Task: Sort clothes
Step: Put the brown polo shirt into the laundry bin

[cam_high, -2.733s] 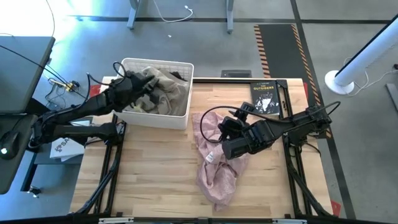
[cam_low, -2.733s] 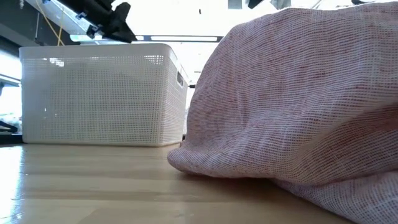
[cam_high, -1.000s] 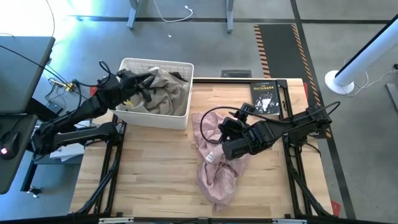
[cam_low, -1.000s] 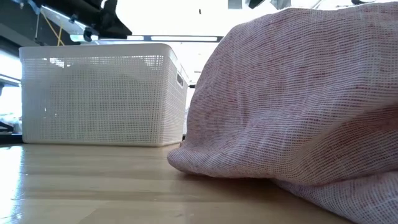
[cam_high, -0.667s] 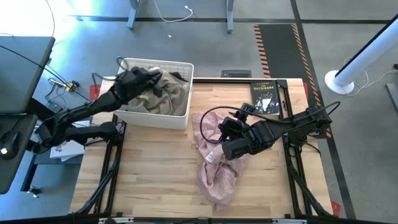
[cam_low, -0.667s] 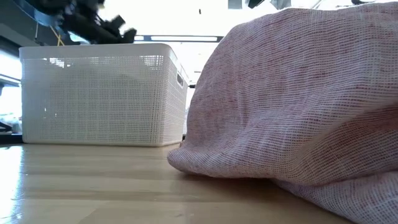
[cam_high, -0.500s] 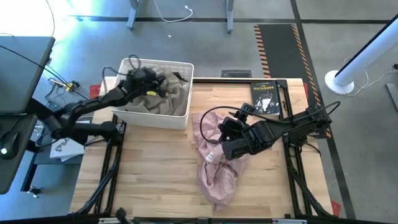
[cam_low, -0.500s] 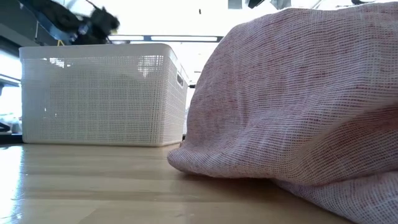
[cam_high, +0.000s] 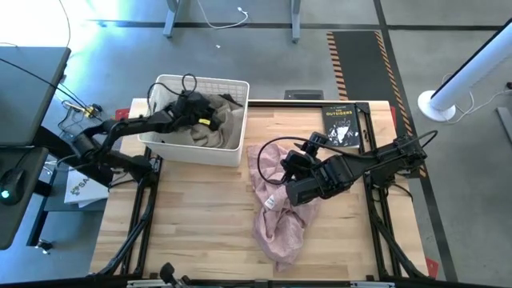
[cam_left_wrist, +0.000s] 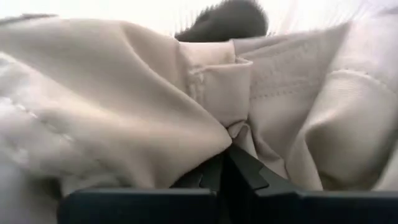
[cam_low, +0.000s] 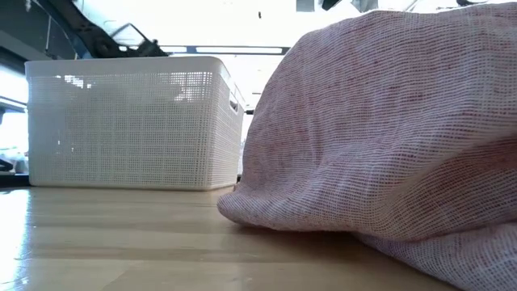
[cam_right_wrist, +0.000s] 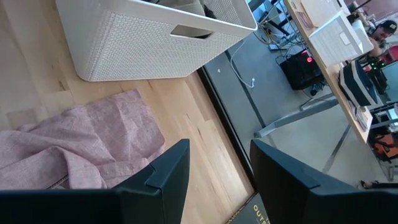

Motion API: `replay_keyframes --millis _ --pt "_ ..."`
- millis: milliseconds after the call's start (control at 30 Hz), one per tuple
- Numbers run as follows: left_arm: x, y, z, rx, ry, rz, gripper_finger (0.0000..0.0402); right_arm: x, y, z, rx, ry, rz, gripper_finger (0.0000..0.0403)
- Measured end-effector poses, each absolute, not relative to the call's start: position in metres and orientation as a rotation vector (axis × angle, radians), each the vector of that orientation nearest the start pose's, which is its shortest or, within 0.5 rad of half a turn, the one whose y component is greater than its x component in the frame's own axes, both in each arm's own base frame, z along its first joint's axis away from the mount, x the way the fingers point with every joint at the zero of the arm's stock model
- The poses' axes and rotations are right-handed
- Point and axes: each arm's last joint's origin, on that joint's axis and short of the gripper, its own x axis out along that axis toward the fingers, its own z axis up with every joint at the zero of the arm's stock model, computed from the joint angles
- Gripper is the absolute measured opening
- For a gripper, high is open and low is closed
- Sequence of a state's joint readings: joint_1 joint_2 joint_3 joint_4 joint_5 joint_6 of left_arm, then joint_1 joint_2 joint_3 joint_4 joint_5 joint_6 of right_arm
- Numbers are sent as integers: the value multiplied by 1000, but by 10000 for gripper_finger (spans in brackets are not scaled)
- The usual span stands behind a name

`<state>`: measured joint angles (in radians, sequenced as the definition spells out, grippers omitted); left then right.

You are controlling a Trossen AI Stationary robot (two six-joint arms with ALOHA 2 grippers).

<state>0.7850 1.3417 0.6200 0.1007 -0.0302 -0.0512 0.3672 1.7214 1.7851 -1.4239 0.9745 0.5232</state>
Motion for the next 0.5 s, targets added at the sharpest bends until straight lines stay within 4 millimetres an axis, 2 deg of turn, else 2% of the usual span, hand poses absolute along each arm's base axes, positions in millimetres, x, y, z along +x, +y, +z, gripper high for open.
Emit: replay_keyframes --millis 267,500 --pt "168 151 256 -182 327 717 33 305 92 358 -397 884 -752 165" --pt "143 118 298 -142 106 679 86 306 92 358 -389 876 -752 165"
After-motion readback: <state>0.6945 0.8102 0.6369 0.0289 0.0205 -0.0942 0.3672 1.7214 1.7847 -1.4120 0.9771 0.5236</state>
